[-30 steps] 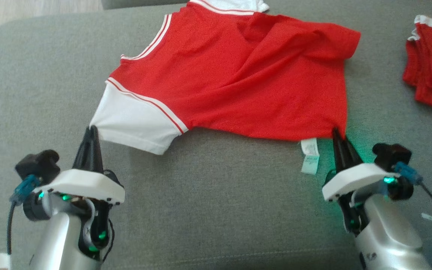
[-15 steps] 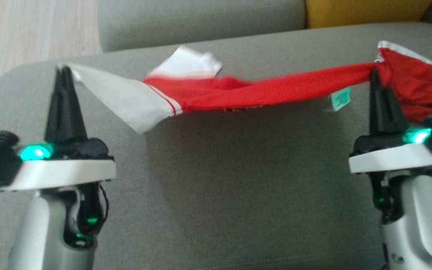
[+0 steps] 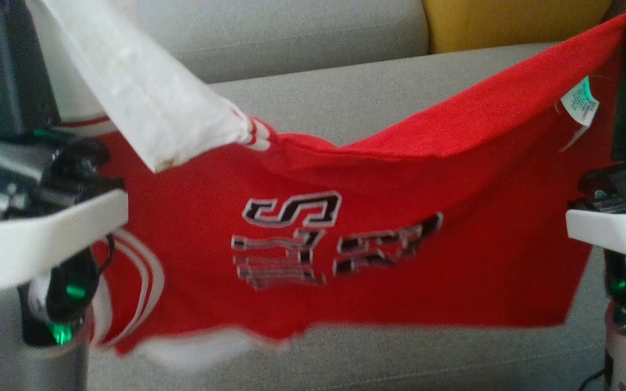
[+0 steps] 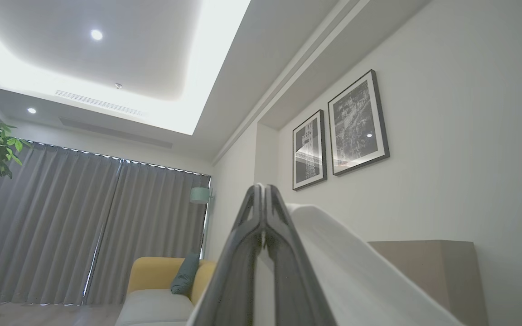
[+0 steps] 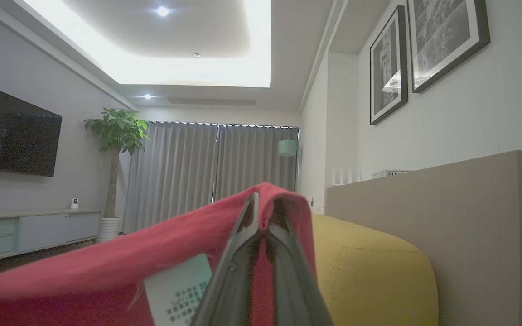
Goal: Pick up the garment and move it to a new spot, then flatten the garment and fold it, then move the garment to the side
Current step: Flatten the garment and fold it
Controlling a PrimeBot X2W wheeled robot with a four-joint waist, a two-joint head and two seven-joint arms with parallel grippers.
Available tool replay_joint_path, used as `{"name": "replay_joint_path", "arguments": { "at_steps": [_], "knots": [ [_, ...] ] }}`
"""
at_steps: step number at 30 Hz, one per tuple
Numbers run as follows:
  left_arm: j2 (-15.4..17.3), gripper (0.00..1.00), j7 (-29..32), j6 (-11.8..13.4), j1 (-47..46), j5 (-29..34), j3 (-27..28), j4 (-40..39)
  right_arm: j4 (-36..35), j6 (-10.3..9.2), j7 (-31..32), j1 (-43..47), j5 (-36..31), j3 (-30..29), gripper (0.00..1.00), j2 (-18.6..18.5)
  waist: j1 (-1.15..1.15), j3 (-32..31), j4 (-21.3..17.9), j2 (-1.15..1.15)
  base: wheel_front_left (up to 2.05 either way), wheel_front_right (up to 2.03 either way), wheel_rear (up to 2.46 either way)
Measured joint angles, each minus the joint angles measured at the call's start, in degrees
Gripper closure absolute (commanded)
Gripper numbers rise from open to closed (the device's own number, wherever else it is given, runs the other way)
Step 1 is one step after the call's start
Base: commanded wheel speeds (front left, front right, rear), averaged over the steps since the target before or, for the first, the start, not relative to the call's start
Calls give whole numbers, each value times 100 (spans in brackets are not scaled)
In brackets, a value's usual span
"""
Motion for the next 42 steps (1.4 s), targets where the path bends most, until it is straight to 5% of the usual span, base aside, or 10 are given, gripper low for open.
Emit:
{"name": "replay_joint_path", "arguments": {
  "at_steps": [6,13,21,28,42],
  "knots": [
    [100,100,236,-166,-599,-126,-16,805,314,0,162,-210,240,83,100,-9,0,370,60,0,0,0,0],
    [194,100,287,-449,-2004,-70,-158,2176,1636,0,104,-1708,391,213,100,-189,0,943,121,0,0,0,0],
    [-1,100,-199,-660,-4526,401,-444,4399,4377,0,-656,-4513,-254,328,100,-307,1,1826,283,0,0,0,0],
    [-455,100,-971,-691,-5684,568,-602,5820,6338,0,-1494,-5721,-1195,-162,100,-277,0,2301,616,0,0,0,0],
    [-803,100,-1252,-868,-4744,381,-630,7091,8433,0,-2011,-5865,-2218,-1045,100,-78,2,3138,1054,0,0,0,0]
  ]
}}
